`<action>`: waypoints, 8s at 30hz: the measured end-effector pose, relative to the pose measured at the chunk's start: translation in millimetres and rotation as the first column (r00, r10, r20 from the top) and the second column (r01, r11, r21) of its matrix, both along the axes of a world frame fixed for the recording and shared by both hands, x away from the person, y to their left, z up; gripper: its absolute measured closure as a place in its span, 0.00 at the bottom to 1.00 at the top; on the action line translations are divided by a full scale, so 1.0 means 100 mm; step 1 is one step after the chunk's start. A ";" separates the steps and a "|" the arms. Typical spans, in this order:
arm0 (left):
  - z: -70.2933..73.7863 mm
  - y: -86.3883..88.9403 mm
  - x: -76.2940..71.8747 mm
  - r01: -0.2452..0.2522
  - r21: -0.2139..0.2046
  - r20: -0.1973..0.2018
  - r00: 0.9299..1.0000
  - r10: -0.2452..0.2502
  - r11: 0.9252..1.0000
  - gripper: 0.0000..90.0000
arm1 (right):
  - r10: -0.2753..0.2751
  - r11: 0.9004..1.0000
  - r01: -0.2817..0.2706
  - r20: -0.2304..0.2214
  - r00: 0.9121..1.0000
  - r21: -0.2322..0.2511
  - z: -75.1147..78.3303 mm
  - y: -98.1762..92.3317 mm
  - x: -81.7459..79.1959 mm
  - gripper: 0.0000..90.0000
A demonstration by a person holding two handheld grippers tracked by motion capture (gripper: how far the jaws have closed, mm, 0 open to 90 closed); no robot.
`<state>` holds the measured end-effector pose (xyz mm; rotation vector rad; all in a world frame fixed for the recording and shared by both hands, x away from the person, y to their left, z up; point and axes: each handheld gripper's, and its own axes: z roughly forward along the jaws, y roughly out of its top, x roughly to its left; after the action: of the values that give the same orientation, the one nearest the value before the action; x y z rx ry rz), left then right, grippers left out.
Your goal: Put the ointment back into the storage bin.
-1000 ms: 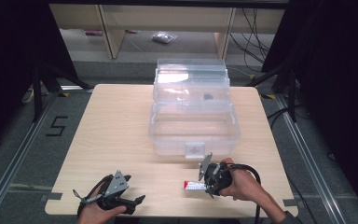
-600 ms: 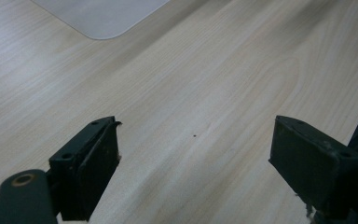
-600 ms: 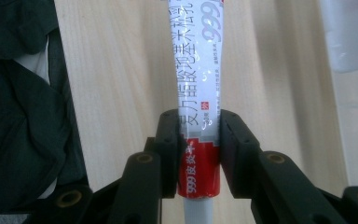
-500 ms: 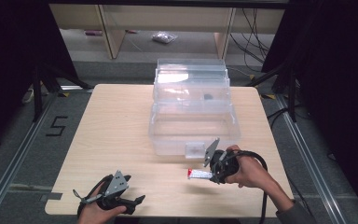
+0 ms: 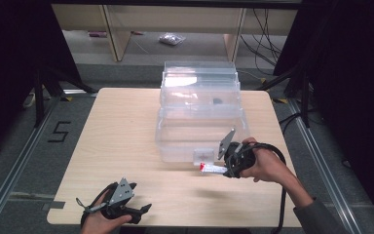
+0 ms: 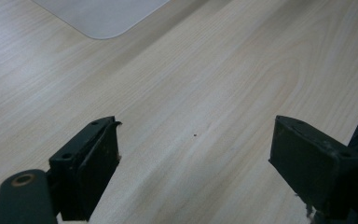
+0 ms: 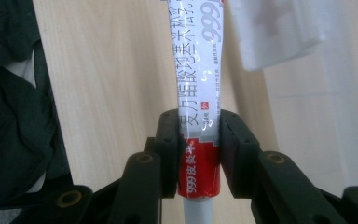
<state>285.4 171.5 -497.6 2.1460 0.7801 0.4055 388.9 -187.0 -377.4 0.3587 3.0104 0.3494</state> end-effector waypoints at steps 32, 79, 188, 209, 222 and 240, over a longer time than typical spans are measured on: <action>0.00 0.01 0.00 0.003 0.000 -0.003 1.000 -0.003 1.000 0.17 | -0.053 0.998 0.053 0.004 0.999 -0.037 0.33 -0.23 0.81 0.79; 0.00 0.00 0.00 0.006 -0.002 -0.001 1.000 -0.006 1.000 0.17 | -0.077 0.994 0.071 -0.079 0.994 -0.078 -0.16 -0.25 1.21 0.79; 0.02 0.01 0.01 0.003 0.012 -0.001 1.000 -0.003 1.000 0.17 | -0.335 0.860 0.309 -0.007 0.942 0.405 0.04 -0.43 0.30 0.28; 0.02 0.00 0.00 0.003 0.008 -0.002 1.000 -0.003 1.000 0.17 | -0.282 0.874 0.243 0.033 0.959 0.420 -0.13 -0.35 -0.02 0.22; 0.02 0.00 0.00 0.003 0.010 0.000 1.000 -0.003 1.000 0.17 | -0.274 0.877 0.235 0.034 0.961 0.420 -0.20 -0.33 -0.15 0.22; 0.01 0.00 0.01 0.000 0.022 0.000 1.000 0.000 1.000 0.17 | -0.277 0.866 0.244 0.013 0.961 0.437 -0.43 -0.33 -0.28 0.23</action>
<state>286.0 171.3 -496.5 2.1663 0.7795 0.4161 360.7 -219.8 -420.5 0.7579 2.7332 0.9831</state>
